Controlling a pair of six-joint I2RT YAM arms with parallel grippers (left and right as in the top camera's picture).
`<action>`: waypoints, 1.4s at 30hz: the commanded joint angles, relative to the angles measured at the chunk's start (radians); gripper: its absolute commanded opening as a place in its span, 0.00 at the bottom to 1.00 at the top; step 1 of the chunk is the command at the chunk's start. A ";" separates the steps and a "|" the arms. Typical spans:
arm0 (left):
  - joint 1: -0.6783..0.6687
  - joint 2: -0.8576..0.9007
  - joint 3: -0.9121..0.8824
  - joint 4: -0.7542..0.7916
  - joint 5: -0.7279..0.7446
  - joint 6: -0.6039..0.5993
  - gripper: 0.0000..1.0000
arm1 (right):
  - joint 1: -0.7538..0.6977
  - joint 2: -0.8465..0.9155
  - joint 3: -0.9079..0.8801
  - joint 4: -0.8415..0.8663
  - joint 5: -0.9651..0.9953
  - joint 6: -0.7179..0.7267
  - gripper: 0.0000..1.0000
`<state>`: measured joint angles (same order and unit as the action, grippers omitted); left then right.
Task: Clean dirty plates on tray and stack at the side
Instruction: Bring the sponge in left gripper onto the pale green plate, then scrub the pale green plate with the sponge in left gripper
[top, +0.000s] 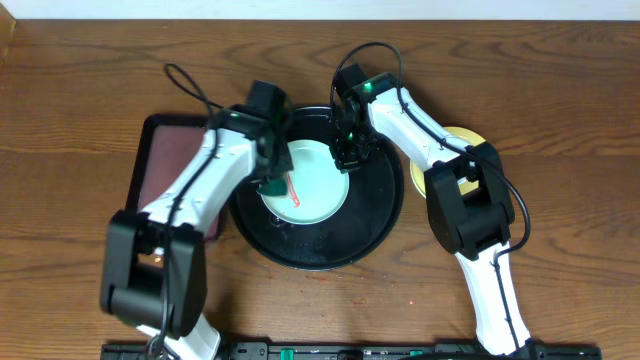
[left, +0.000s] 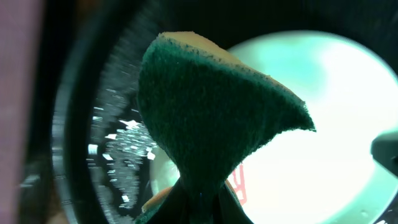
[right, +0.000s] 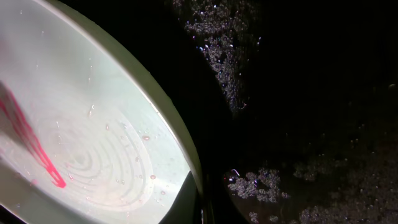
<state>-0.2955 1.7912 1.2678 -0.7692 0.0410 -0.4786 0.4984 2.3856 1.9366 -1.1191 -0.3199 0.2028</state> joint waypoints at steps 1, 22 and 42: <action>-0.035 0.038 -0.005 0.001 0.016 -0.035 0.07 | 0.001 -0.016 -0.022 0.006 0.009 0.021 0.01; -0.077 0.161 -0.004 0.069 0.314 0.162 0.07 | 0.001 -0.016 -0.022 0.015 0.009 0.021 0.01; -0.068 0.161 -0.004 -0.103 0.053 -0.065 0.07 | 0.001 -0.016 -0.022 0.016 0.010 0.021 0.01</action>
<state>-0.3626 1.9285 1.2797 -0.8413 -0.0063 -0.6739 0.5003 2.3844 1.9305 -1.1019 -0.3370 0.2058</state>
